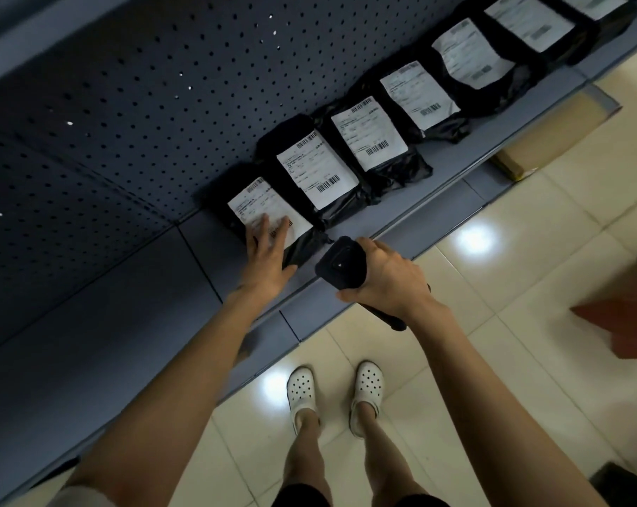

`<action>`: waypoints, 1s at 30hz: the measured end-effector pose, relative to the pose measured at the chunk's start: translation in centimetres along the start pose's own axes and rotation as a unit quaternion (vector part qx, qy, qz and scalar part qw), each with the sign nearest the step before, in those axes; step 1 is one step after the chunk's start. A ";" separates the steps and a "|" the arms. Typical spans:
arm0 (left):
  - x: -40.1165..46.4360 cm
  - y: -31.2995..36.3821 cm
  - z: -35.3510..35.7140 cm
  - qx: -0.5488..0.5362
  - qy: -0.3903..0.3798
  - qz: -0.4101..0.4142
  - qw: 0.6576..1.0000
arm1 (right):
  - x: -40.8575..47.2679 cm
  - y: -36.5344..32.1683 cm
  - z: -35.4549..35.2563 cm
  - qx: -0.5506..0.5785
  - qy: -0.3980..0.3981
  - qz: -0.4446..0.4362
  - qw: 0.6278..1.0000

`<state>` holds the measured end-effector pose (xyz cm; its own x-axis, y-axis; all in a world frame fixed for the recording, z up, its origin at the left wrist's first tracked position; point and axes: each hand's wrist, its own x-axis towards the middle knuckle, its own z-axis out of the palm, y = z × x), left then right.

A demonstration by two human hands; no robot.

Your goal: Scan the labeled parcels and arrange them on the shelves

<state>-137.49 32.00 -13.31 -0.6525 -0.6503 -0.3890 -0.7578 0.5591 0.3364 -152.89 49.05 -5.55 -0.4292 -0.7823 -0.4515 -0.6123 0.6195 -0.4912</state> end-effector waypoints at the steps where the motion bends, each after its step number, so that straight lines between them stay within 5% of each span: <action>1: 0.4 -0.2 -0.3 0.004 -0.006 0.004 1.000 | 0.0 0.1 0.0 -0.001 -0.002 -0.004 1.000; 13: -3.6 -1.4 -2.2 0.042 0.015 -0.026 0.999 | -1.6 -3.2 -1.0 -0.047 -0.032 -0.061 0.997; 22: -21.0 -10.4 -3.9 -0.014 0.115 -0.176 0.977 | -5.6 -15.6 3.8 -0.092 -0.108 -0.201 0.969; 30: -41.4 -19.9 -4.5 -0.053 0.217 -0.335 0.916 | -14.6 -30.6 13.5 -0.194 -0.188 -0.370 0.889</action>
<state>-95.38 45.45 -0.07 0.0372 -0.9848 -0.1694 -0.9685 -0.0774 0.2368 -118.95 42.44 6.07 0.3942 -0.8440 -0.3637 -0.8484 -0.1822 -0.4970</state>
